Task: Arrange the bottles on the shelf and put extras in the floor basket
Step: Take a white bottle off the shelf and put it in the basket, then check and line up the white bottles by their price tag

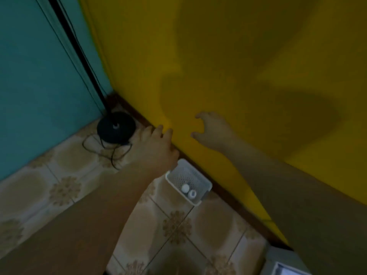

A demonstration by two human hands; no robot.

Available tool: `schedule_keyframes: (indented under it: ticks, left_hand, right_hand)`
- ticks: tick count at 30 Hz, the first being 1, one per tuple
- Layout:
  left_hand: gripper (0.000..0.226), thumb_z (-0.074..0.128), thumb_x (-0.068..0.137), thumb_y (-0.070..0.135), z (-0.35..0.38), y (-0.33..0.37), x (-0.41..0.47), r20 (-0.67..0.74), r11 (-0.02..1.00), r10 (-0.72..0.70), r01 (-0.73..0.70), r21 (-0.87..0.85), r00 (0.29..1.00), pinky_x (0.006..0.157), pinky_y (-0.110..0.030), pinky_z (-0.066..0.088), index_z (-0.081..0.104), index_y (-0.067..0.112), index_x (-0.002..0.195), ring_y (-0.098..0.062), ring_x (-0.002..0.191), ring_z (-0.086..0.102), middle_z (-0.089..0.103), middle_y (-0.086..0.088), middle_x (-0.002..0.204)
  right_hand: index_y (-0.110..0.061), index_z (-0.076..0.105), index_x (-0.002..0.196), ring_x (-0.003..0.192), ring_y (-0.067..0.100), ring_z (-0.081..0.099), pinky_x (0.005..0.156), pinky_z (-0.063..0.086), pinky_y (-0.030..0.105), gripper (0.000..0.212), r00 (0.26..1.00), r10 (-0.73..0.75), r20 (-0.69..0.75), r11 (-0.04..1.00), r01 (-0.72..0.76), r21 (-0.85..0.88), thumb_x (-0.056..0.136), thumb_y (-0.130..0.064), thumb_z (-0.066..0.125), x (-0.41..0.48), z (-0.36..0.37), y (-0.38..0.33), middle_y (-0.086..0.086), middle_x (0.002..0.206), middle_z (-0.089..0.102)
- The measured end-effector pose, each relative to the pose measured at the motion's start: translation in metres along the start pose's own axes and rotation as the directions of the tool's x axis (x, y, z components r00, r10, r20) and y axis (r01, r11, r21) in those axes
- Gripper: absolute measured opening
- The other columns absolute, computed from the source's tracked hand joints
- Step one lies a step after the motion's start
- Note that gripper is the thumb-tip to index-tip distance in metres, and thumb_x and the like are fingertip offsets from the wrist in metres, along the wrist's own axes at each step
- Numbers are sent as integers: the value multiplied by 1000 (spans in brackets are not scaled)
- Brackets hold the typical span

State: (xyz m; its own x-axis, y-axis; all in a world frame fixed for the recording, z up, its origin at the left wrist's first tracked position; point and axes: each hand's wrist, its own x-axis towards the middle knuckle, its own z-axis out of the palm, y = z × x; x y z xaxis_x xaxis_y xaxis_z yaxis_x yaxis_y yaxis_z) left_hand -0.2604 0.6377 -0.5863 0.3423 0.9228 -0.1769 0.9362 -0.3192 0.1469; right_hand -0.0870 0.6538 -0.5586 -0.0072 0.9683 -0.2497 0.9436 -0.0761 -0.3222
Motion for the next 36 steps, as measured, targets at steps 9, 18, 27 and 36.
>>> schedule_keyframes:
  ticks: [9,18,27,36]
  left_hand:
    - [66,35,93,56,-307,63,-98,-151,995,90,-82,60,984,115,-48,14,17,27,149,-27,143,16,16,-2,157]
    - [58,39,91,52,-431,154,-237,-322,980,201,-187,74,925,109,-45,23,32,25,143,-26,137,30,33,-2,150]
    - [58,41,92,54,-500,280,-380,-422,906,409,-416,79,809,103,-42,34,34,27,143,-28,130,41,40,-3,147]
    - [58,42,91,56,-501,436,-520,-373,570,774,-820,57,512,103,-39,33,35,30,143,-27,132,39,39,-2,148]
  right_hand:
    - [-26,43,139,128,32,42,100,42,42,57,971,-32,-236,970,-27,-242,89,-50,55,-154,-298,-97,10,139,44]
    - [-28,46,135,124,28,45,97,38,39,52,941,-14,-339,922,-119,-369,91,-54,48,-344,-412,-115,6,134,49]
    - [-25,51,131,121,26,48,95,38,39,48,860,140,-491,867,-346,-359,92,-53,44,-566,-479,-90,5,130,54]
    - [-21,55,127,116,26,52,91,39,38,47,585,495,-642,684,-718,-127,92,-51,46,-801,-469,-36,5,128,56]
